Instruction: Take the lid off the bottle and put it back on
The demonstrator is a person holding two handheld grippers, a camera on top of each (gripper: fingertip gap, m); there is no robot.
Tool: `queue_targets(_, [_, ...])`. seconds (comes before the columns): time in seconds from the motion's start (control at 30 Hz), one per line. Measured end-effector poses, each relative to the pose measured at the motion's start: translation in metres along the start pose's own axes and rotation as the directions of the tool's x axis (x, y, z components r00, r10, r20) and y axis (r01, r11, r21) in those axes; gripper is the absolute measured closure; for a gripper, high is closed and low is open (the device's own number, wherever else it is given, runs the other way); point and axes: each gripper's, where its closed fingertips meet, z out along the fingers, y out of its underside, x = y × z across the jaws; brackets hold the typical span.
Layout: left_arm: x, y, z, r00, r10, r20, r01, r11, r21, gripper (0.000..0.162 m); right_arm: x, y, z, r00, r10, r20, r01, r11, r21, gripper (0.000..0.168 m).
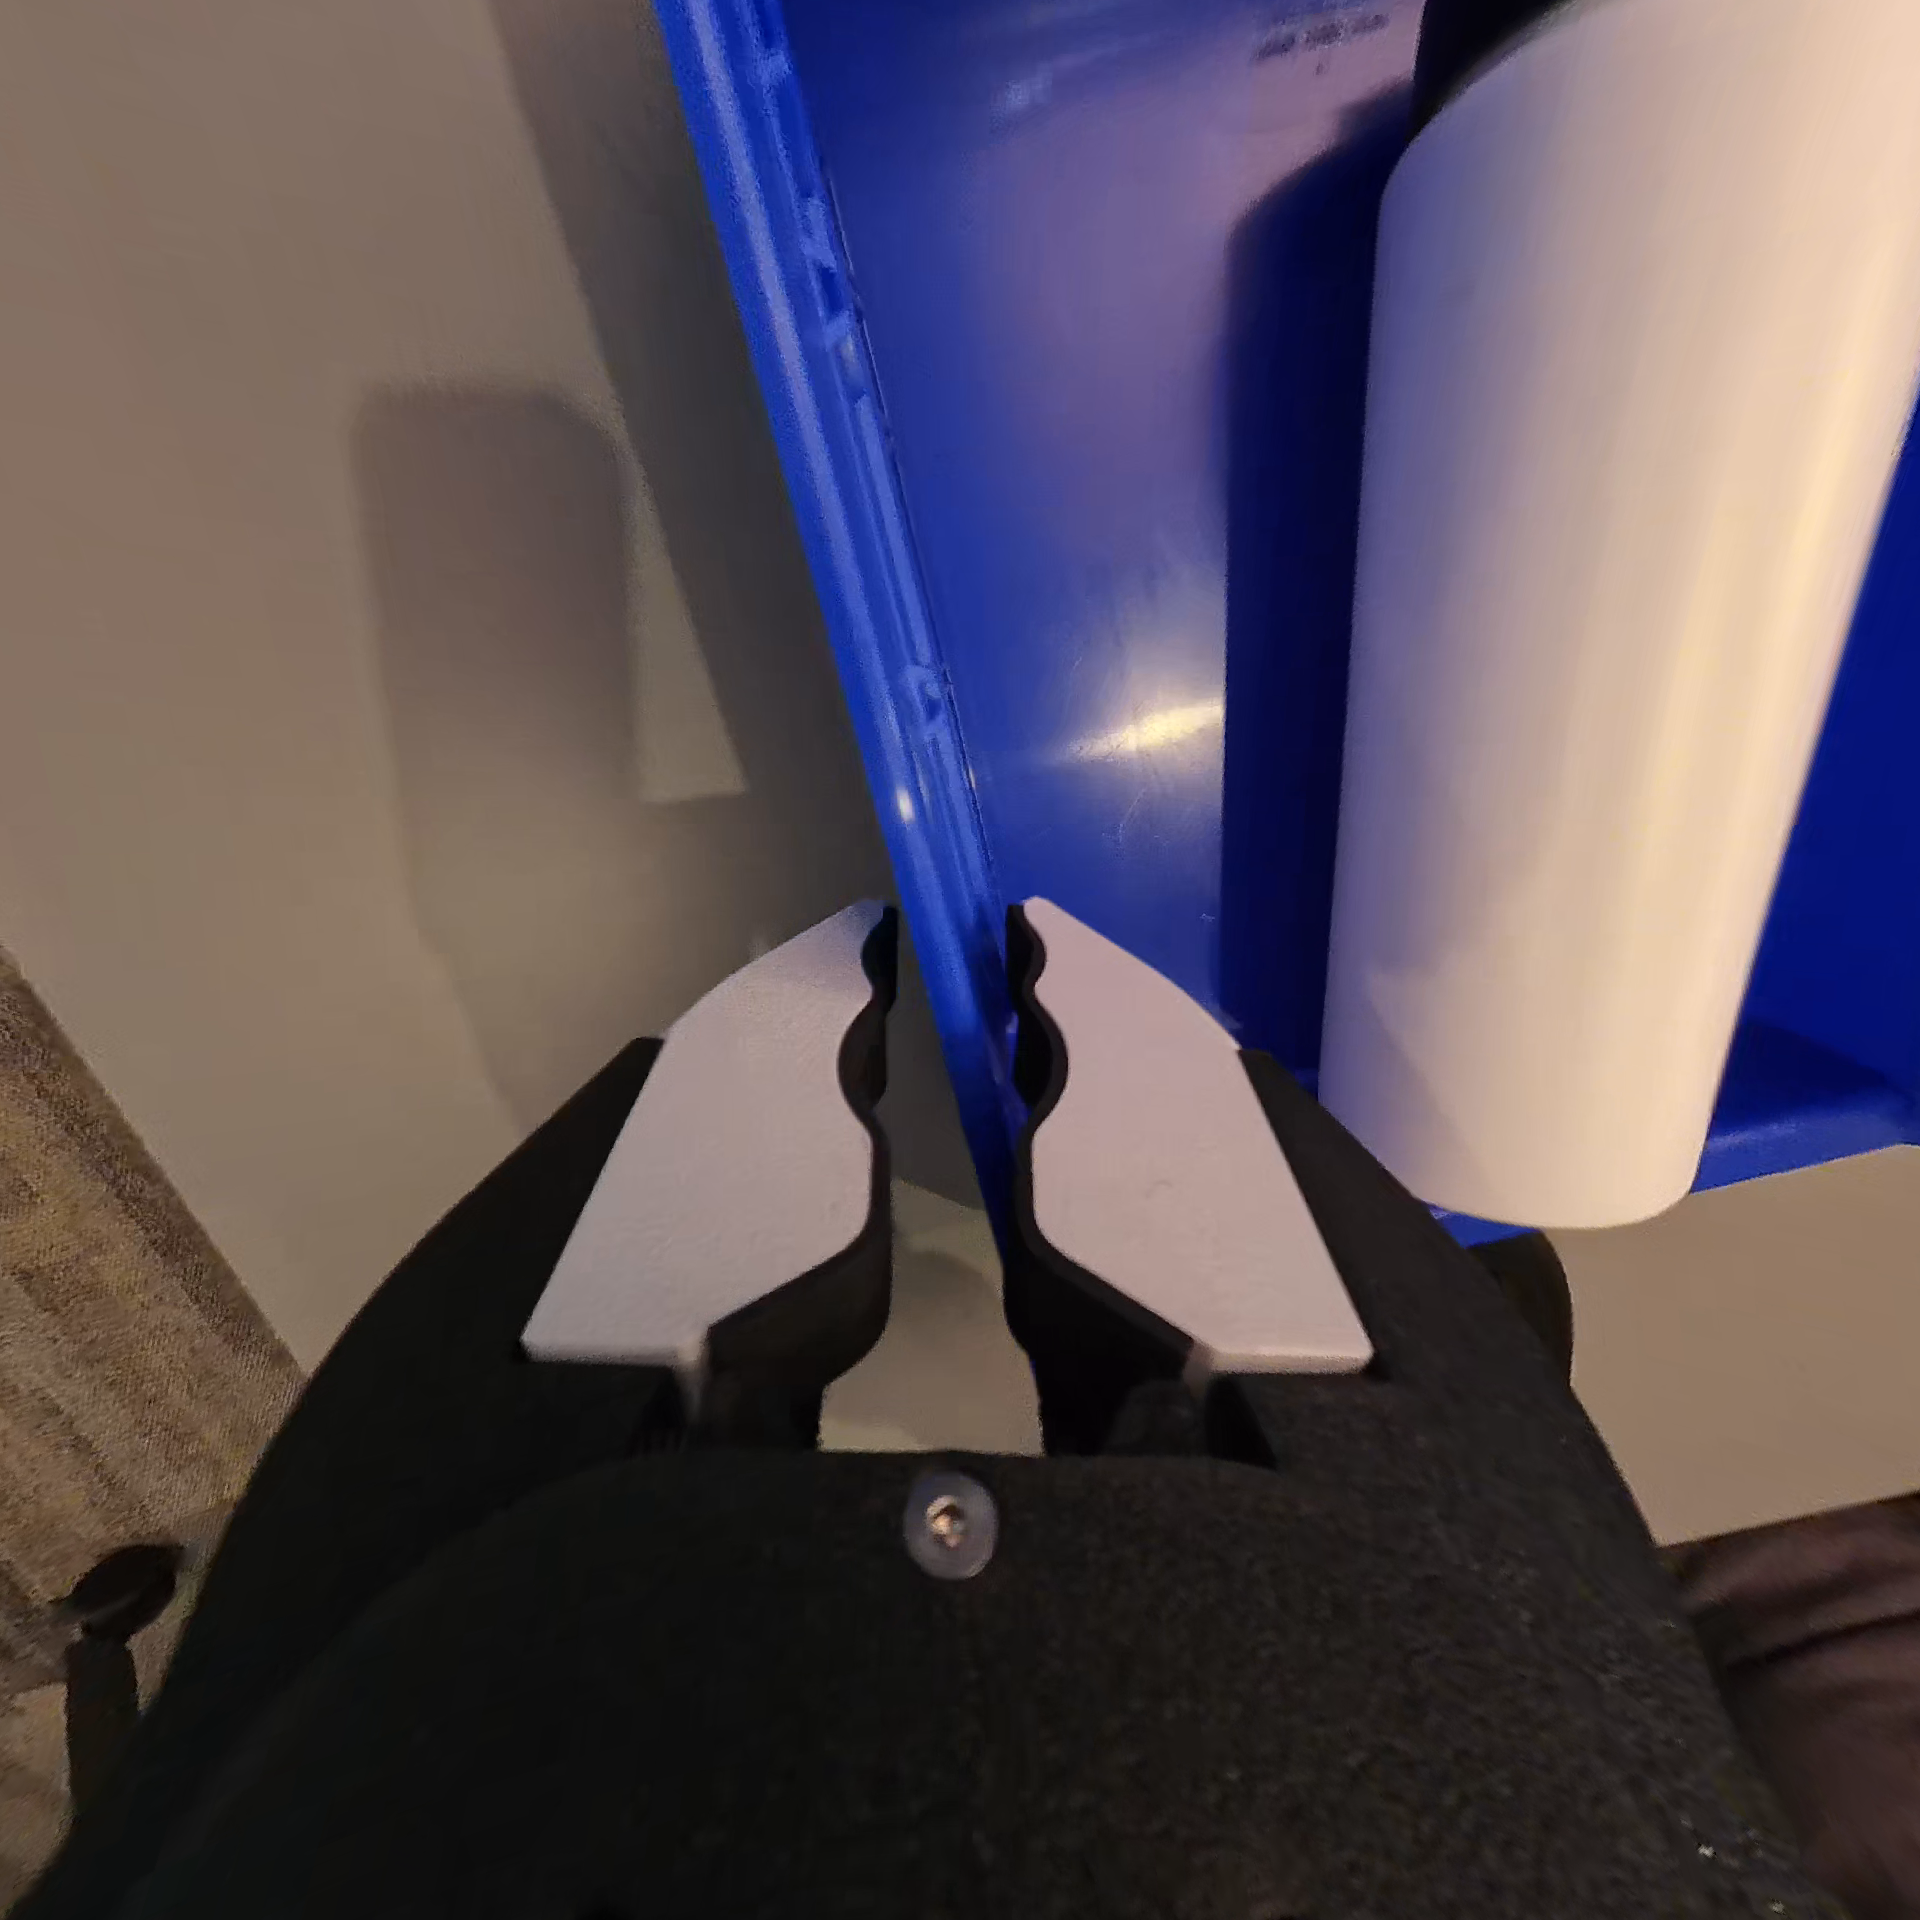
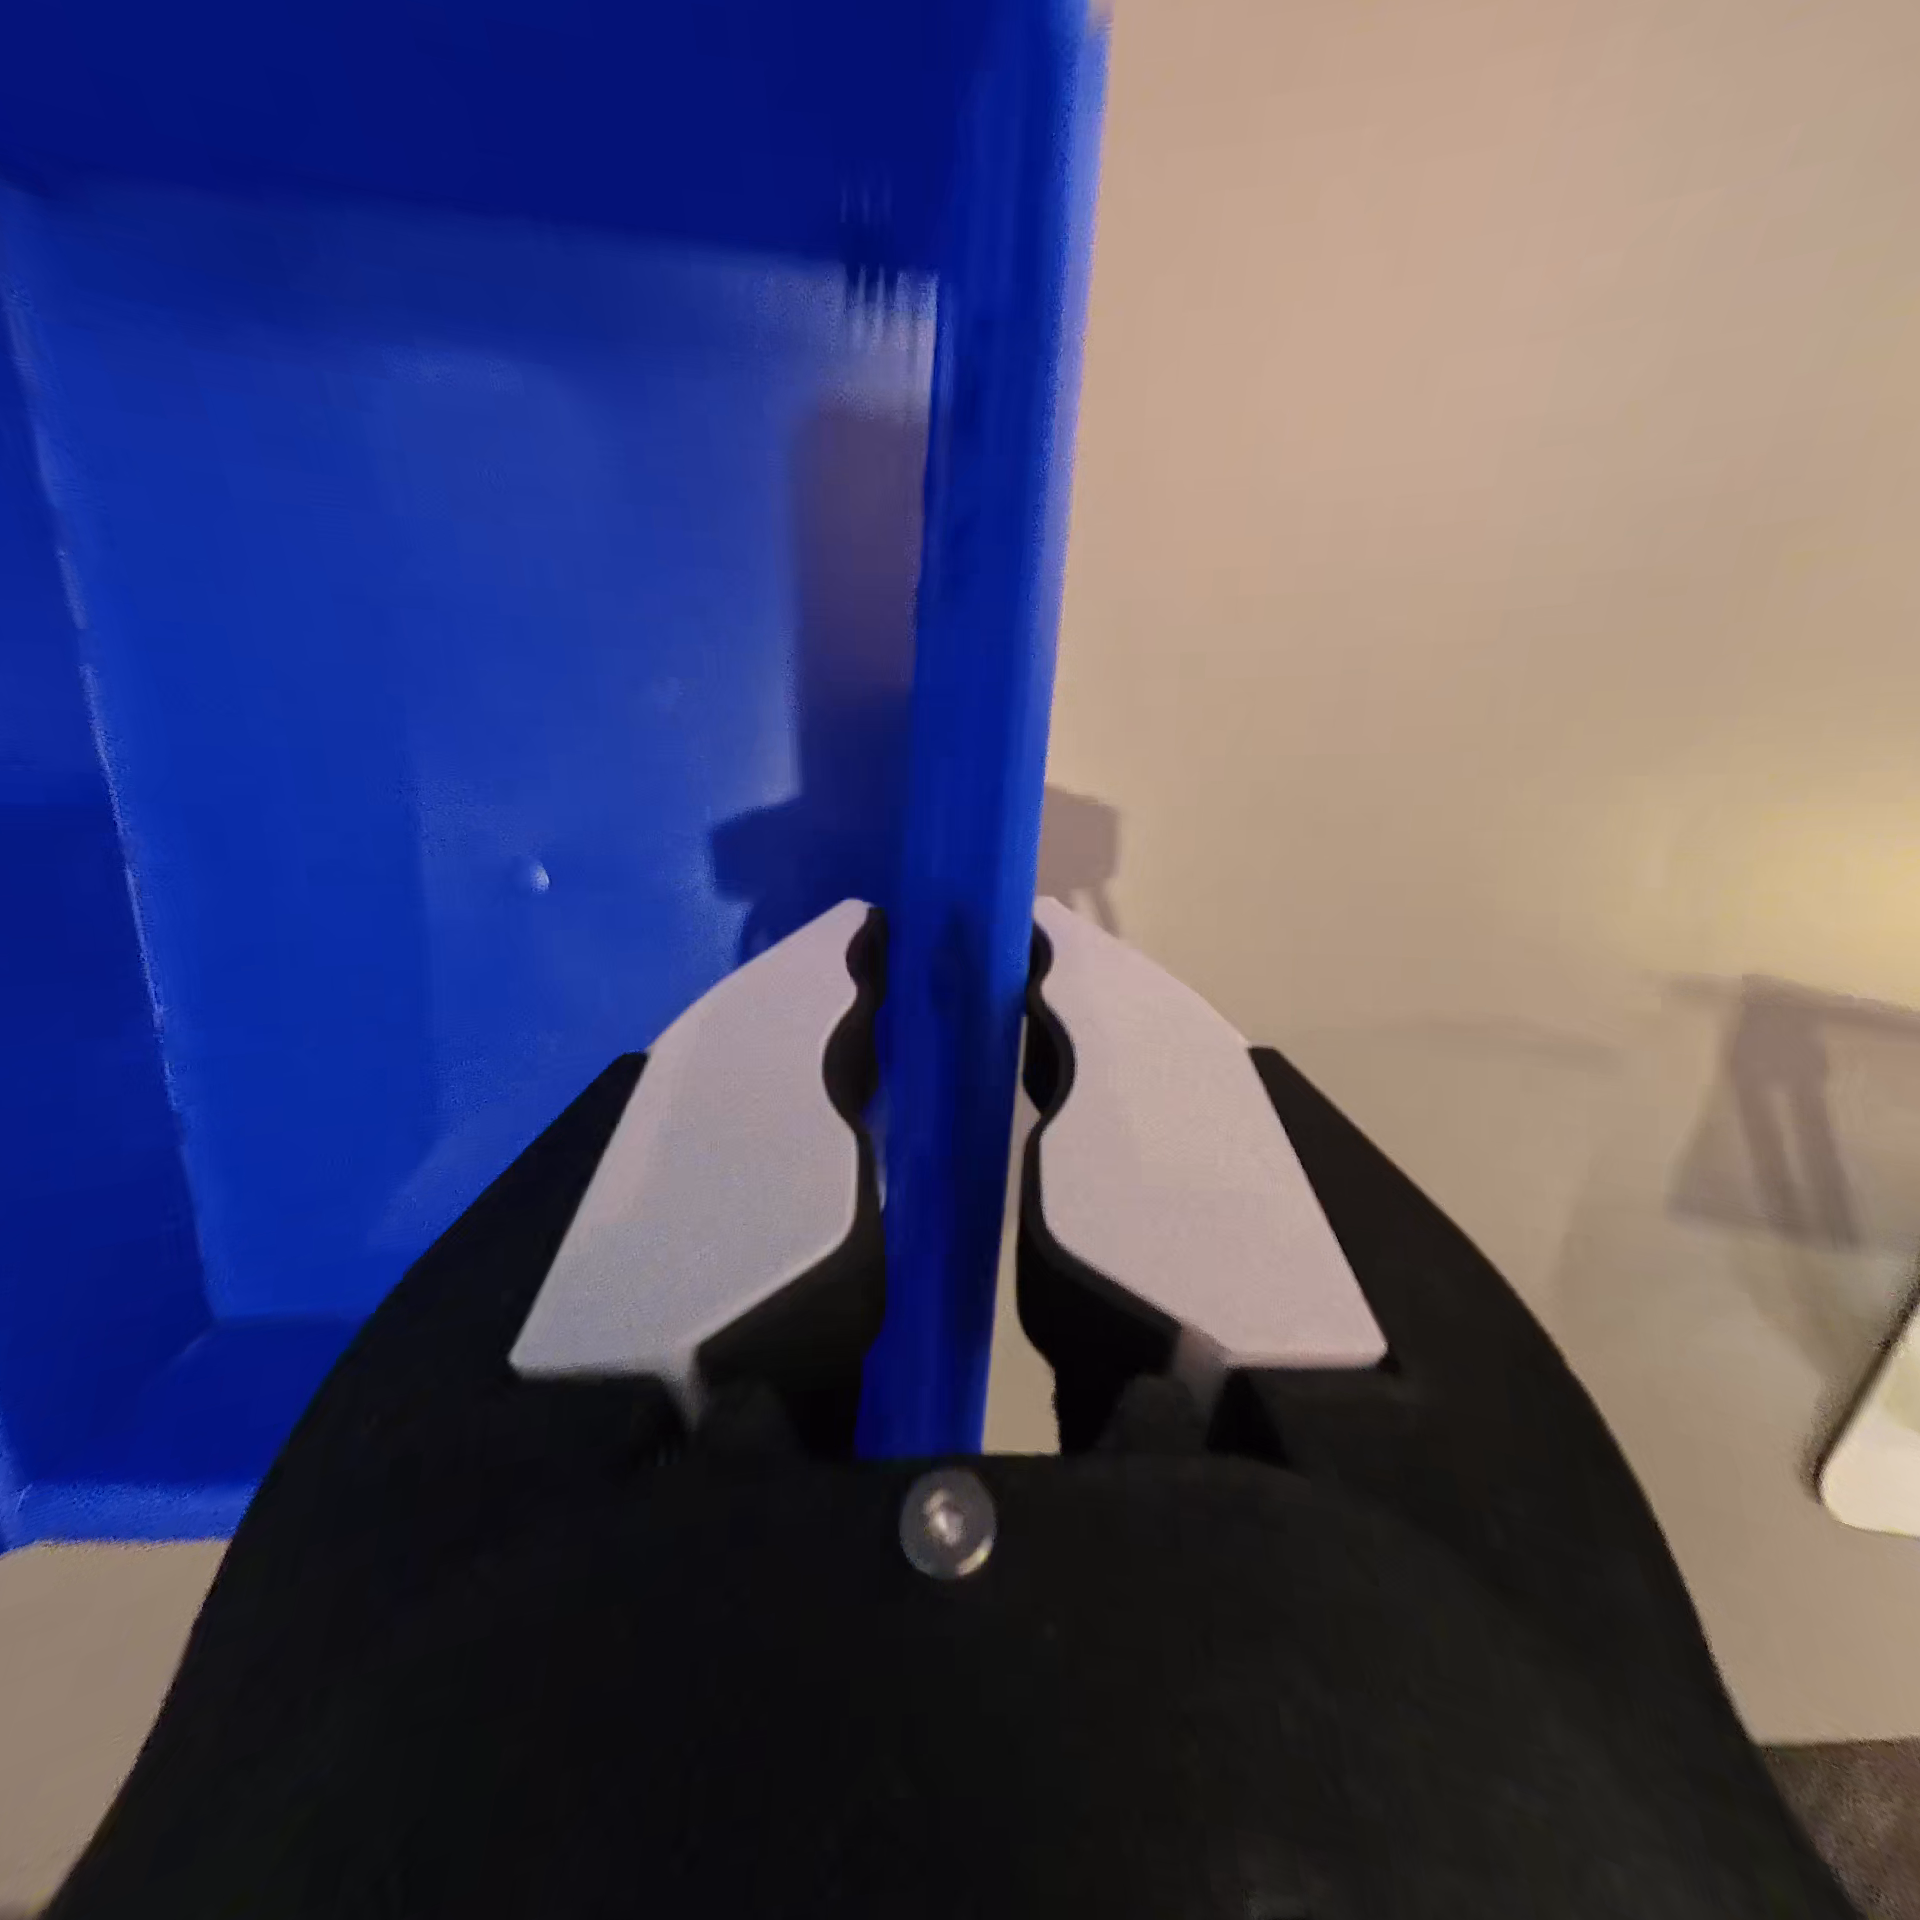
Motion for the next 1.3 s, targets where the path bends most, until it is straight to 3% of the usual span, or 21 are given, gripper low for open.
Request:
queue_targets(0.13, [0.0, -0.002, -0.04, 0.996, -0.009, 0.087, 0.0, 0.995, 0.102, 0.144, -0.004, -0.044, -0.068, 0.988, -0.026, -0.15, 0.081, 0.921, 0.38, 0.14])
queue_targets(0.27, [0.029, -0.019, -0.105, 0.99, 0.064, 0.127, -0.106, 0.926, 0.362, 0.147, -0.044, -0.073, -0.153, 0.981, -0.047, -0.187, 0.171, 0.656, 0.735, 0.136])
queue_targets(0.33, [0.046, -0.033, -0.14, 0.978, 0.11, 0.179, -0.188, 0.835, 0.517, 0.141, -0.073, -0.08, -0.186, 0.986, -0.072, -0.152, 0.167, 0.496, 0.852, 0.123])
queue_targets(0.4, [0.065, -0.045, -0.171, 0.962, 0.149, 0.229, -0.264, 0.718, 0.643, 0.14, -0.102, -0.082, -0.208, 0.986, -0.129, -0.102, 0.144, 0.387, 0.911, 0.119])
queue_targets(0.5, [0.083, -0.06, -0.207, 0.933, 0.145, 0.328, -0.354, 0.529, 0.771, 0.146, -0.139, -0.085, -0.221, 0.973, -0.229, -0.019, 0.1, 0.351, 0.931, 0.099])
queue_targets(0.57, [0.085, -0.068, -0.229, 0.918, 0.072, 0.39, -0.384, 0.404, 0.83, 0.142, -0.155, -0.088, -0.228, 0.961, -0.278, 0.011, 0.086, 0.336, 0.938, 0.085])
queue_targets(0.67, [0.099, -0.078, -0.255, 0.924, -0.009, 0.381, -0.373, 0.19, 0.908, 0.142, -0.169, -0.093, -0.241, 0.952, -0.306, 0.025, 0.064, 0.275, 0.959, 0.085])
queue_targets(0.73, [0.109, -0.083, -0.263, 0.923, -0.035, 0.382, -0.377, 0.106, 0.92, 0.14, -0.174, -0.097, -0.244, 0.952, -0.306, 0.013, 0.067, 0.25, 0.966, 0.087])
queue_targets(0.83, [0.131, -0.094, -0.252, 0.925, 0.019, 0.381, -0.381, 0.075, 0.922, 0.1, -0.18, -0.104, -0.248, 0.957, -0.289, 0.014, 0.054, 0.226, 0.973, 0.087])
queue_targets(1.0, [0.157, -0.116, -0.227, 0.961, 0.079, 0.263, -0.267, 0.038, 0.963, 0.072, -0.18, -0.112, -0.259, 0.973, -0.231, 0.022, 0.015, 0.157, 0.987, 0.083])
queue_targets(1.1, [0.165, -0.125, -0.202, 0.957, 0.12, 0.265, -0.279, 0.116, 0.953, 0.077, -0.18, -0.108, -0.263, 0.971, -0.239, 0.0, 0.028, 0.114, 0.993, 0.083])
queue_targets(1.17, [0.17, -0.128, -0.193, 0.95, 0.148, 0.276, -0.295, 0.128, 0.947, 0.087, -0.18, -0.105, -0.262, 0.967, -0.256, 0.007, 0.024, 0.117, 0.993, 0.086])
queue_targets(1.3, [0.173, -0.131, -0.185, 0.946, 0.18, 0.27, -0.296, 0.138, 0.945, 0.086, -0.179, -0.099, -0.27, 0.956, -0.292, -0.039, 0.054, 0.041, 0.998, 0.09])
